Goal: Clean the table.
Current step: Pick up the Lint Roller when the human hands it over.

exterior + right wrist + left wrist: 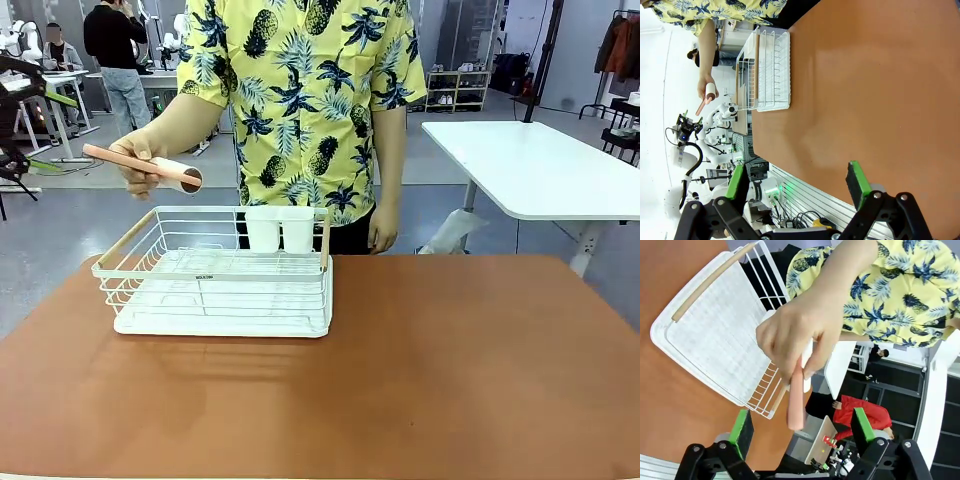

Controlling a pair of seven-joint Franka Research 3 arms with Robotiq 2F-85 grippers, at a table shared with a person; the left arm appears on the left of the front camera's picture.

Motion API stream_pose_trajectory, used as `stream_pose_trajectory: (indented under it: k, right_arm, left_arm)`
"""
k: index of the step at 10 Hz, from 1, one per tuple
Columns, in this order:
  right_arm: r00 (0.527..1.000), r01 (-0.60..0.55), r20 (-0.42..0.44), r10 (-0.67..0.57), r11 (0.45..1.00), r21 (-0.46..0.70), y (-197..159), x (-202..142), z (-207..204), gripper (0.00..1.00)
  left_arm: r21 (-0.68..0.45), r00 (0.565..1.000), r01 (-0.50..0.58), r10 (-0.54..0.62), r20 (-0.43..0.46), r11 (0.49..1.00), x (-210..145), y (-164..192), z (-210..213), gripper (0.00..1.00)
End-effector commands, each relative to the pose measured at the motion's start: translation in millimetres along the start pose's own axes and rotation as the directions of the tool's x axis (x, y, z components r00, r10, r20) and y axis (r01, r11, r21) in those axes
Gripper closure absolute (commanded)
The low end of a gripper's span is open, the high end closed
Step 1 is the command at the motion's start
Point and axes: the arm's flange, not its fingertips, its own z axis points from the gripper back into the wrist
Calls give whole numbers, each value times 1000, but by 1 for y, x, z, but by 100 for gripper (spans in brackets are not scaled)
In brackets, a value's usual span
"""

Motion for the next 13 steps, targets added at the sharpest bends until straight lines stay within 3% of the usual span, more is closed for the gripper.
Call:
stream_pose_trajectory:
  k: [1, 3, 11, 12, 13]
  right_arm:
    - [1000, -2, 10, 2, 1000, 19, 3, -1, 1, 0]
    - [1000, -2, 10, 2, 1000, 19, 3, -1, 1, 0]
    - [1000, -2, 10, 2, 1000, 19, 3, -1, 1, 0]
    - [1000, -2, 10, 2, 1000, 19, 3, -1, 1, 0]
    - [1000, -2, 10, 2, 1000, 19, 3, -1, 1, 0]
  left_arm:
    - [-2, 1000, -7, 7, 17, 1000, -10, 8, -19, 0]
    - [11, 1000, 10, -10, -18, 1000, -16, 10, -29, 0]
    - [38, 999, 38, -38, -7, 999, -26, 15, -53, 0]
    - [31, 999, 45, -45, -3, 999, -26, 14, -53, 5]
    - [25, 999, 46, -46, -3, 999, -27, 14, -53, 19]
